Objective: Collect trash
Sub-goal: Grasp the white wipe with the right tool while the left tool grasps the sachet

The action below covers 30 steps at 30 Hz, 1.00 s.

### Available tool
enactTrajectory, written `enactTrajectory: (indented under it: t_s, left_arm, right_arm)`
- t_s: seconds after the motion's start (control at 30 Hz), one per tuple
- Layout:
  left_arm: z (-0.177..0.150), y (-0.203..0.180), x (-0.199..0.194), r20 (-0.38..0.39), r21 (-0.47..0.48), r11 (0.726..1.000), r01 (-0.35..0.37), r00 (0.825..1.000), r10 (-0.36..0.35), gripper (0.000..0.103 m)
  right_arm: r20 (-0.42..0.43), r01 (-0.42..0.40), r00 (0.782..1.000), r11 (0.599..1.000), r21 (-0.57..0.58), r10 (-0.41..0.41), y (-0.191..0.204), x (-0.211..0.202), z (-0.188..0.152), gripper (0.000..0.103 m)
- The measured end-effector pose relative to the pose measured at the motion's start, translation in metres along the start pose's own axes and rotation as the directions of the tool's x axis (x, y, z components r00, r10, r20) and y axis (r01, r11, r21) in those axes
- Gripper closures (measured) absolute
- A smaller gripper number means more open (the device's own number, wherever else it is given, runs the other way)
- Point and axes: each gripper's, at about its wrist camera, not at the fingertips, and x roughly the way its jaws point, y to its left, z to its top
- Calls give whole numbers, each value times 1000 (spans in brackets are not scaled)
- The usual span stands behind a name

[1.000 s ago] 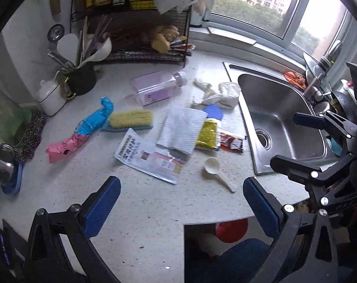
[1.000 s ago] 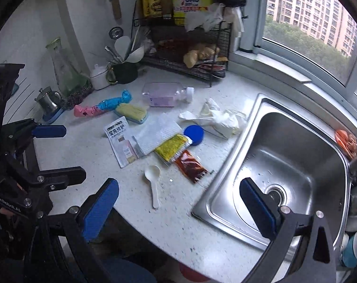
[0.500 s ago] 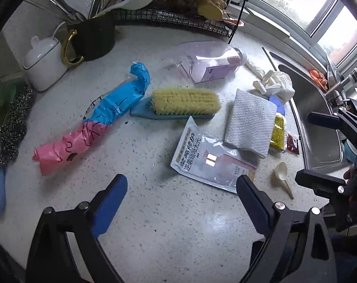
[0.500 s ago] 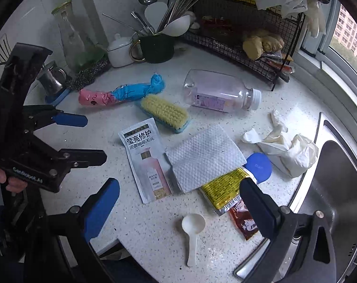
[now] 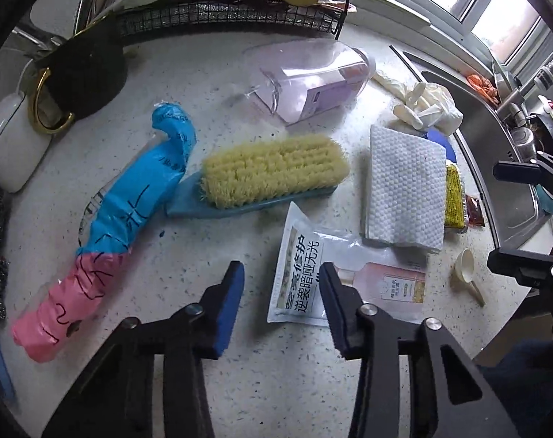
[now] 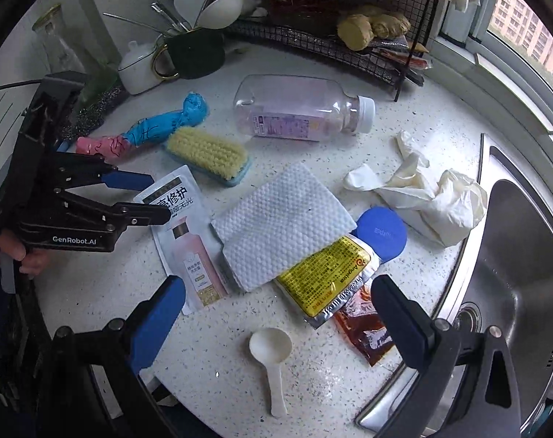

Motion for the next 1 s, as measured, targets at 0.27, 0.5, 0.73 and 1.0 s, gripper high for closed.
enactTrajectory:
  t_s: [0.27, 0.5, 0.73, 1.0]
  left_arm:
    - [-2, -20, 3, -10, 5, 1000, 19, 1000, -19, 101]
    - [-15, -11, -29, 46, -67, 998, 0, 999, 3, 102]
    - [-27, 9, -31, -13, -118, 991, -69, 998, 67, 102]
    - [-38, 18, -18, -51, -168, 982, -90, 995, 83, 102]
  right_arm:
    - [-18, 18, 1000, 1000, -24, -18, -4, 9, 2, 1]
    - [-24, 6, 1000, 992, -129, -9, 6, 24, 19, 1]
    - [-52, -18, 999, 971, -240, 6, 23, 56, 40, 1]
    - [-90, -30, 996, 953, -302, 3, 34, 83, 45, 32]
